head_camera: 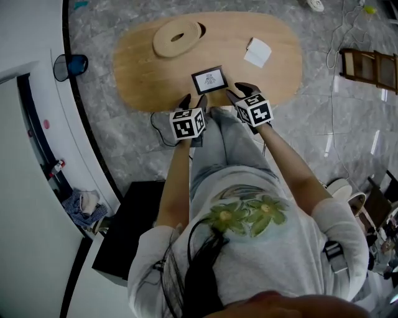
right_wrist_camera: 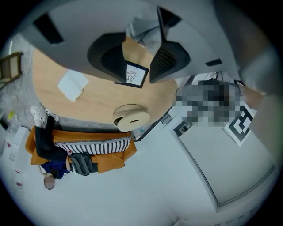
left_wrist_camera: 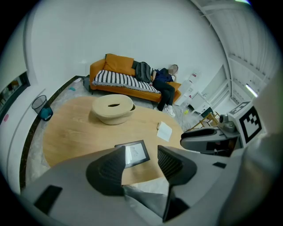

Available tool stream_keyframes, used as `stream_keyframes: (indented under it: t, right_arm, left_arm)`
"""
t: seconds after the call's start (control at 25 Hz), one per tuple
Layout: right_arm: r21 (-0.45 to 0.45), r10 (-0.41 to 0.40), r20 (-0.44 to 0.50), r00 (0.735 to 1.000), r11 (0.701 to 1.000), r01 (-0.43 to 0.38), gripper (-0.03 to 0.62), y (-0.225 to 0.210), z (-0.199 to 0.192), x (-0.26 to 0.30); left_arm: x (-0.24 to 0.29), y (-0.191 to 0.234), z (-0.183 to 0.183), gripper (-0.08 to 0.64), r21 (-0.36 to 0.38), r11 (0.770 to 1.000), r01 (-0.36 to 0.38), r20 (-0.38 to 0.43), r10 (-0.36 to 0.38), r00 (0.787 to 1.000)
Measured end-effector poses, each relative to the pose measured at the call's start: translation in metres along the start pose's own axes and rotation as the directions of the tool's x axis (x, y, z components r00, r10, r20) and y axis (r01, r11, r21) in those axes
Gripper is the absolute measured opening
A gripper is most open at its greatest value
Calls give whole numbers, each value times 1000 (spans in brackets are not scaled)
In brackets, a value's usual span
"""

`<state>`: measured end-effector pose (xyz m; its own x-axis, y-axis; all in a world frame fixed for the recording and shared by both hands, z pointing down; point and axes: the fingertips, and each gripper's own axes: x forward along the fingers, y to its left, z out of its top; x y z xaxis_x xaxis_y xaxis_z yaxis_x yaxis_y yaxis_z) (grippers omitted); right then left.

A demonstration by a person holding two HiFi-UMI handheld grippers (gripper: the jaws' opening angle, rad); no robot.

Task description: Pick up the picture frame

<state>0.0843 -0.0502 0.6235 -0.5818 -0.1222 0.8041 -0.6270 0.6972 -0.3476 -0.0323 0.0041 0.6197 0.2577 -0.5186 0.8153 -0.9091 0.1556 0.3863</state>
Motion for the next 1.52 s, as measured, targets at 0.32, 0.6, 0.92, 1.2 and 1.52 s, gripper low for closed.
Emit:
stream_keyframes:
  t: [0.32,0.6,0.92,1.2,1.52]
  right_arm:
    - [13,-11,-35,999,1000,12,152,-10,-13,24]
    - [26,-30,-59,998,999,32,157,-21,-25,51]
    - [29,-35,-85,996,999,38,158,-34,-42,80]
    - [15,-33,-108,994,999,35,158,-39,-51,102]
    - [4,-31,-119,992,999,32,161,-44,-62,121]
  left_arm:
    - [24,15,-14,227,3,1000,-2,-30,2,1000]
    - [54,31,-26,232,14,1000,0,-70,1,998]
    - [81,46,-35,232,25,1000,-1,-86,3,996]
    - [98,57,-45,232,14,1000,4,-96,-3,995]
    - [118,65,-60,231,20,1000,0,-118,2,993]
